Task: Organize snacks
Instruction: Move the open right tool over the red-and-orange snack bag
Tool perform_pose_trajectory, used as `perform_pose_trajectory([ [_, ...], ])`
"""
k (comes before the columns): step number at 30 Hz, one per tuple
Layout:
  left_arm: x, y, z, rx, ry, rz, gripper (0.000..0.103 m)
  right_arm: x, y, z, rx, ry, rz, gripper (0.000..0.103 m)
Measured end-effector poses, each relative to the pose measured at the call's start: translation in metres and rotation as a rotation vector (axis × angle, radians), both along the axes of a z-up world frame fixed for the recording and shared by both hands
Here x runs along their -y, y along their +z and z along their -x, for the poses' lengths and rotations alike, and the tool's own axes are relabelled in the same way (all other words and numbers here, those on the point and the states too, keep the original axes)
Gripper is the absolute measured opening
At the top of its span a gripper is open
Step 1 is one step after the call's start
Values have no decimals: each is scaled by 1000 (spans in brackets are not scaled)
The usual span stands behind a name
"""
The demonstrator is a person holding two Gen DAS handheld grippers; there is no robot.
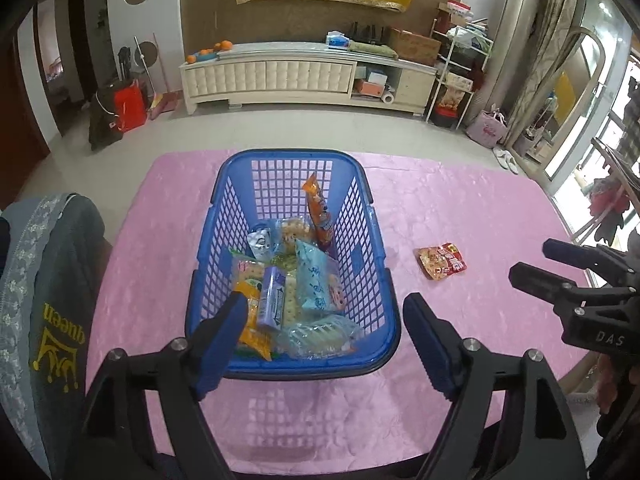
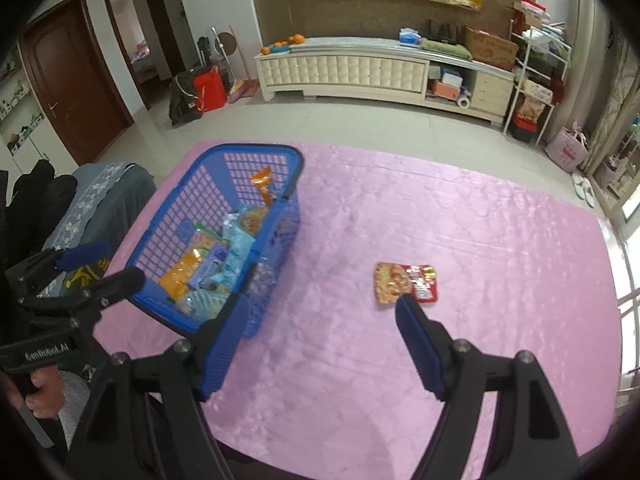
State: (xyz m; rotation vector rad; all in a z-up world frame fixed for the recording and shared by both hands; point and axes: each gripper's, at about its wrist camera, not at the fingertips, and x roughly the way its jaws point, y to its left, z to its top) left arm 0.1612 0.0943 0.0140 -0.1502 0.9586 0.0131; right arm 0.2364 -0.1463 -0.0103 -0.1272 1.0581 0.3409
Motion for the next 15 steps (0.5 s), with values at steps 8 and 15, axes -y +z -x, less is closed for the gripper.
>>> perform_pose_trajectory([
  [8,1,-15,-40,-94,11,-14,78,-11,-22,-11,21,151,184,86],
  [15,4,-39,-79,-192,-18,-29,78,21,-60,-58,-185,5,93,86],
])
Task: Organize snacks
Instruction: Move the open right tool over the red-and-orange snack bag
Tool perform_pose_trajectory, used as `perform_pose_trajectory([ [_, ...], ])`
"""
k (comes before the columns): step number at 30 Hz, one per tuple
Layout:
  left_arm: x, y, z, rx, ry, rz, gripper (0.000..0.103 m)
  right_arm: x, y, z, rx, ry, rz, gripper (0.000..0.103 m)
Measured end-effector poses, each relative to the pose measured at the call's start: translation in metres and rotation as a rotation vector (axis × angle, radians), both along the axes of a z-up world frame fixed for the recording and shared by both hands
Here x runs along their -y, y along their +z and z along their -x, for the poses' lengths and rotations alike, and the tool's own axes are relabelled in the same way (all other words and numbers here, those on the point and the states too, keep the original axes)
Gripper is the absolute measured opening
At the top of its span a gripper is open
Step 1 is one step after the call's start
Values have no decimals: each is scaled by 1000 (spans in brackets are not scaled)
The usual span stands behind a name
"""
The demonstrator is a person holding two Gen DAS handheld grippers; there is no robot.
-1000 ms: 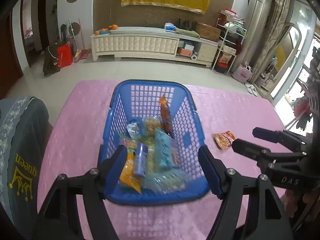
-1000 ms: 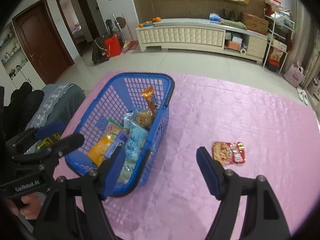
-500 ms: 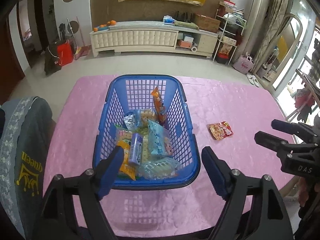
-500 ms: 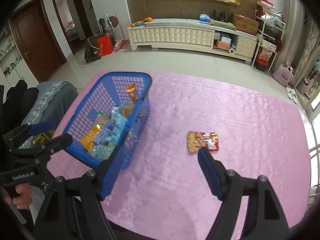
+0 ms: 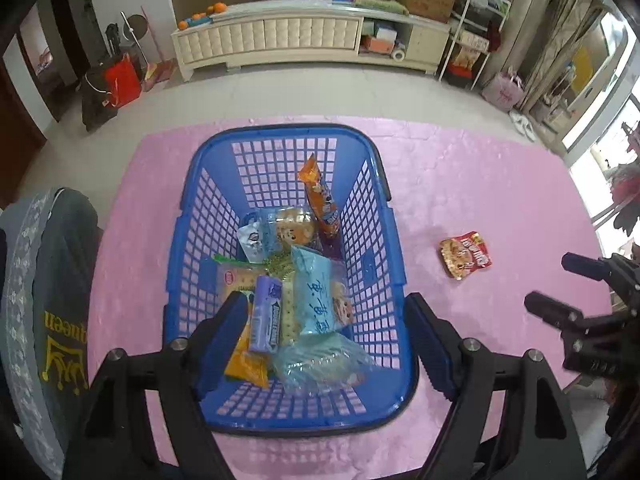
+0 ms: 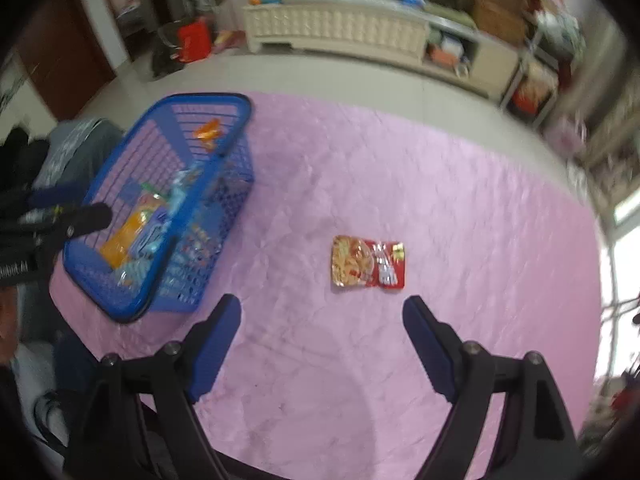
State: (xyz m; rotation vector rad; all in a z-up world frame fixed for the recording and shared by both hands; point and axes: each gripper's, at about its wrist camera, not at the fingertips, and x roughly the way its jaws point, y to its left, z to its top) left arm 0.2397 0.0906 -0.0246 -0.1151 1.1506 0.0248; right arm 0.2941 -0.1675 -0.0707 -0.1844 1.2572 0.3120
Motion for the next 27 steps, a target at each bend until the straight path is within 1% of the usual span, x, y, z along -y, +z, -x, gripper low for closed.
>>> perform_pose_trajectory([
  [3,6,-8,-12,-41,-39,-12,78,9,-13,-16,-9,-22,15,86],
  [5,6,-9,-17,-34,-36,-35,78,14,-25,-26,-35,-39,12,86],
  [6,3,-9,-19,-31,-30,-27,78,17,-31,-31,-57,-47,-7,86],
  [8,-4,-11,-24,-41,-5,18,78,21,-43,-42,-106,-56,-39,86],
  [9,-7,-13,-27,-48,5,29,78,21,-50,-47,-131,-53,-52,86],
  [11,-15,-18,-31,-64,42,28,78,21,-63,-54,-164,-48,-71,86],
  [13,-23,-24,-35,-79,76,26,78,18,-73,-59,-164,-44,-52,86],
  [16,-33,-32,-40,-99,120,52,78,16,-86,-64,-147,-35,-6,86],
  [21,-34,-39,-49,-112,134,32,78,17,-113,-75,-214,-26,-11,86],
  [23,-33,-42,-52,-117,137,26,78,18,-123,-78,-227,-27,-6,86],
  [25,-33,-46,-55,-127,142,25,78,21,-136,-82,-240,-55,35,86],
  [27,-33,-47,-57,-133,156,23,78,25,-146,-85,-249,-75,53,86],
])
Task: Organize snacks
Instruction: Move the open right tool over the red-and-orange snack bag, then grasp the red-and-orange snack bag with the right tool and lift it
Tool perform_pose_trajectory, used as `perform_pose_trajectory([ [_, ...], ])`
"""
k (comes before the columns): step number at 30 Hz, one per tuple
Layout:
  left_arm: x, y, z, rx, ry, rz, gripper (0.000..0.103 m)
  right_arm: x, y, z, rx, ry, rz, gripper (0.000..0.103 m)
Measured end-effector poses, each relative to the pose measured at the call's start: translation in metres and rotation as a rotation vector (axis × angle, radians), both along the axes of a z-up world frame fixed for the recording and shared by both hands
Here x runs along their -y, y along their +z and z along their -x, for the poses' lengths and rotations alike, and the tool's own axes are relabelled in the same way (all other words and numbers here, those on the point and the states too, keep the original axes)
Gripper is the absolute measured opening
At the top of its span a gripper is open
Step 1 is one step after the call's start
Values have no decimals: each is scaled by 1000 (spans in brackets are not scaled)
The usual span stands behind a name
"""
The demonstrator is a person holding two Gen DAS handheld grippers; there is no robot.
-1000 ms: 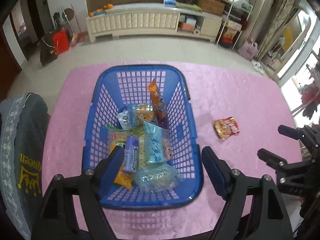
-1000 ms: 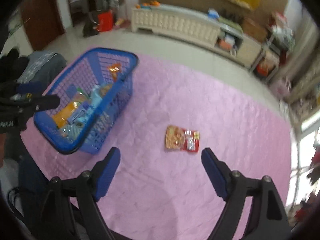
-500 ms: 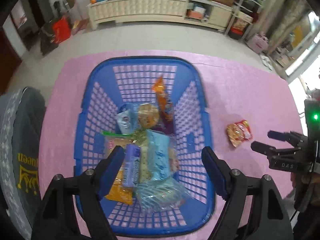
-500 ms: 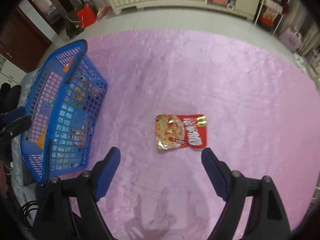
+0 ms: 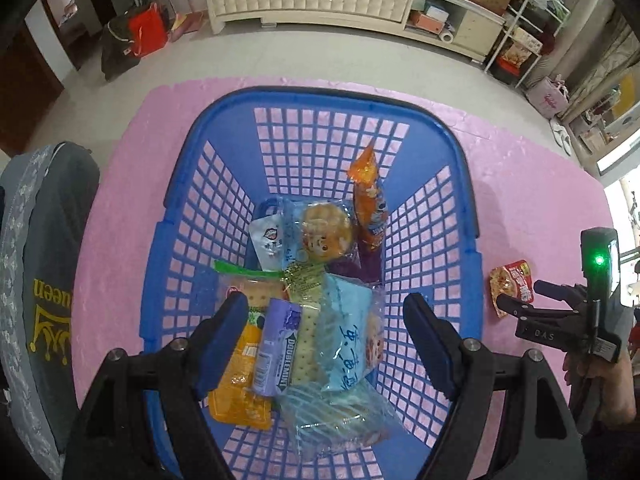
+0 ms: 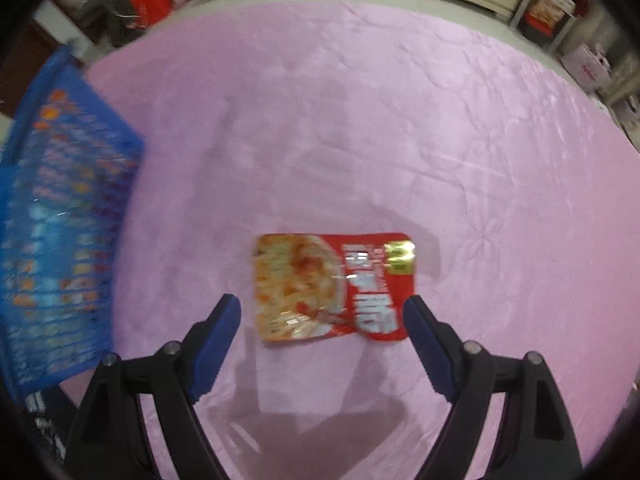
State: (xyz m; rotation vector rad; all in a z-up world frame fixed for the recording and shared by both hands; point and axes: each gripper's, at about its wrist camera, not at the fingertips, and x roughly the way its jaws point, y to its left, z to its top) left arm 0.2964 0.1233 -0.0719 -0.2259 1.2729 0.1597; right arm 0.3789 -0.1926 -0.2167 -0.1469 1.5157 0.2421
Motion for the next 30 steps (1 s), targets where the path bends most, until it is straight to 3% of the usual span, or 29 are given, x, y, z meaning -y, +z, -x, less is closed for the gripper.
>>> perform_pose_trajectory([
  [6,-3,-2,-8,3,-3,-24,78,2,-8,-5,22,-4,-19,87],
  [10,-2,-1,-7,12,-15,-28,78,-16,-11,2,49,108,59,87],
  [14,2,-1,-6,17,-37,-50,78,-24,-11,14,64,148,52,84],
  [15,3,-2,-5,18,-37,-50,78,-25,-10,17,70,166,47,81],
  [16,2,-3,-4,20,-35,-40,78,-28,-5,22,79,181,43,67],
  [17,1,-4,-4,19,-30,-30,78,-30,0,26,95,195,45,30],
  [18,1,-4,-4,19,-27,-21,78,-32,1,29,83,207,36,18],
  [22,0,-5,0,17,-10,9,78,-36,1,47,106,255,52,11],
  [30,5,18,23,78,-31,-23,78,-37,26,83,114,242,-1,10],
])
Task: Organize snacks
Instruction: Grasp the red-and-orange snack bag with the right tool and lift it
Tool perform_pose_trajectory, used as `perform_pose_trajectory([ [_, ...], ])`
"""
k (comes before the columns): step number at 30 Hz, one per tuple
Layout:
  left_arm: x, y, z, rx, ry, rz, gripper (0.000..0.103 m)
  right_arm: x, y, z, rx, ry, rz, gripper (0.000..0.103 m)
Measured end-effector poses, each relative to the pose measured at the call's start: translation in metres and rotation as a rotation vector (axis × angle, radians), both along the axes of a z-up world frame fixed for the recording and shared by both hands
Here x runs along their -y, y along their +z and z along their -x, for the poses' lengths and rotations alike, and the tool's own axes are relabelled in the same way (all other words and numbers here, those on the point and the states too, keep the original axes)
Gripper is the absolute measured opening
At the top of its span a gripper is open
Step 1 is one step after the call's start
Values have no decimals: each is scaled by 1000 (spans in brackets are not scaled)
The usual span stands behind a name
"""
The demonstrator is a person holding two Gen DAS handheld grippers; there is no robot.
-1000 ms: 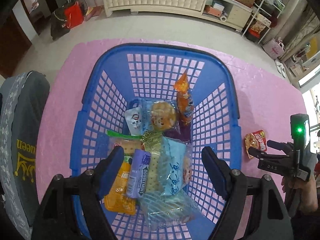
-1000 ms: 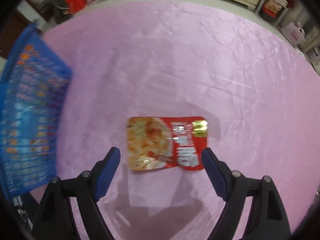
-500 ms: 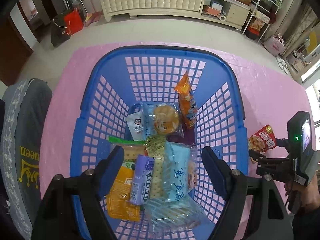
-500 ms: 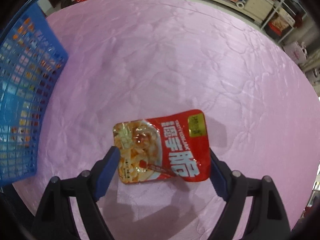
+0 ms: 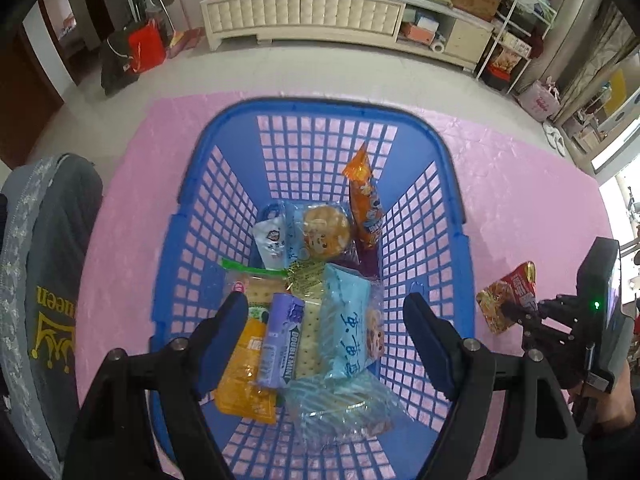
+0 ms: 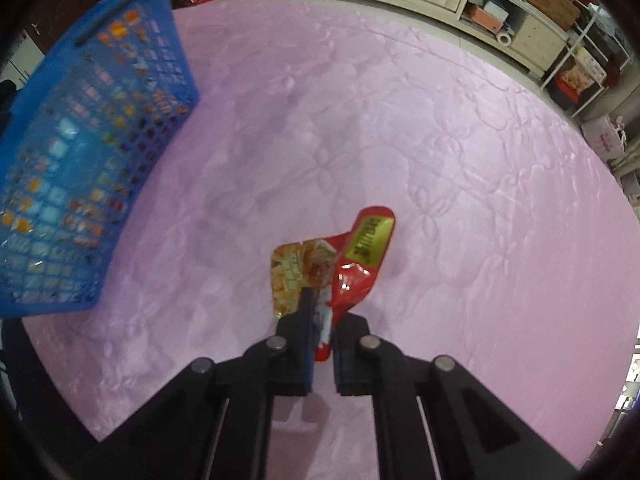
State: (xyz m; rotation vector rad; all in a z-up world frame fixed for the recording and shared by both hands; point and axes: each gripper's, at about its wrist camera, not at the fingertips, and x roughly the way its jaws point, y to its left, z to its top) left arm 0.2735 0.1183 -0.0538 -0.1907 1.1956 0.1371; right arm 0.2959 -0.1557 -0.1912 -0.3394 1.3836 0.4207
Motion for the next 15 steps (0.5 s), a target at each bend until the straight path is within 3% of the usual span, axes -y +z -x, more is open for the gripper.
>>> perform_pose_trajectory([
  [8,6,39,41,102,-40,-26,78,1,68,36,63,-20,-17,10],
  [15,2,63,70,165,-59,-23,78,-8,118,43,119,-43,-94,10],
])
